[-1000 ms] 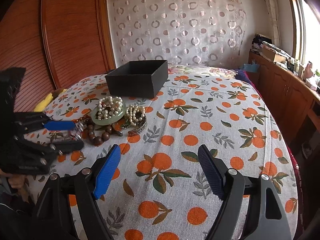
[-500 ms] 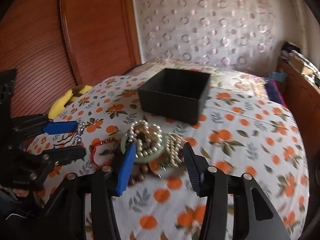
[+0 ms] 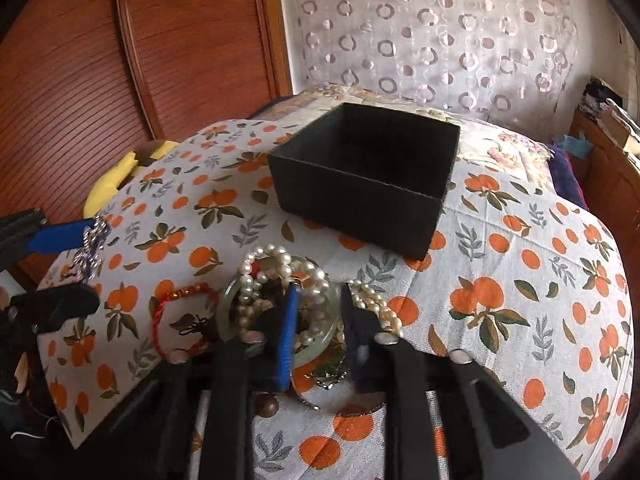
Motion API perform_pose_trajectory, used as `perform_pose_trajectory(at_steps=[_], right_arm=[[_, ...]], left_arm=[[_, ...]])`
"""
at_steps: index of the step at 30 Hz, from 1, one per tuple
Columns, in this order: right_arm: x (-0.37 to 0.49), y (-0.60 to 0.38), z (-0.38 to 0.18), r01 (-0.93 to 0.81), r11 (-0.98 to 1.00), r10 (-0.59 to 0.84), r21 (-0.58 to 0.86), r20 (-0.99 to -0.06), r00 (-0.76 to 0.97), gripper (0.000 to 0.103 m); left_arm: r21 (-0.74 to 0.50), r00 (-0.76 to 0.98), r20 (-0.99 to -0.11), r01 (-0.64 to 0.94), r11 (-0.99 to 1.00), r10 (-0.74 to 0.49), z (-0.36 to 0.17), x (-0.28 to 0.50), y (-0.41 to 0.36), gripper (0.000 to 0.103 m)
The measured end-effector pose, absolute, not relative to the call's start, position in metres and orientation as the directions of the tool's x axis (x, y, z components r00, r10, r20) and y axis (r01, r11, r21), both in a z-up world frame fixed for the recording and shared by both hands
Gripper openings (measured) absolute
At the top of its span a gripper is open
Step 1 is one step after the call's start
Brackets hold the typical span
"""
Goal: Organize jewelry
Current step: 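Carry the comb toward the black box while the right tool lifts a pearl necklace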
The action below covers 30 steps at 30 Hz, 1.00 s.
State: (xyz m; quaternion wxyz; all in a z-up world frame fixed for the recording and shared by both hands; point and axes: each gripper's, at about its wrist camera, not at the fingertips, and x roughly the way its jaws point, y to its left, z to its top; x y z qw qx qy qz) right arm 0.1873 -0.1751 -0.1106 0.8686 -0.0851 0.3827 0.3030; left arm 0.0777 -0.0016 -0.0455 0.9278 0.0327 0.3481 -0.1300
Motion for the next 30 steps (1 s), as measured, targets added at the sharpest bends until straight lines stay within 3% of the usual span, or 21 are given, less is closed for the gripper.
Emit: perform_pose_trajectory(at_steps=[2,30], right_arm=[[0.185,-0.176,-0.106,-0.602,0.794,0.475,0.089,-0.709,0.522,0.009],[0.173,-0.208,0.037,-0.614,0.788,0.556,0.056,-0.493,0.669,0.008]], left_arm=[[-0.029,0.727,-0.651,0.262,0.965,-0.217,-0.043,0.078,-0.001,0.052],[-0.031,0.756,-0.619,0.247,0.968,-0.213,-0.014,0.115,0.005,0.052]])
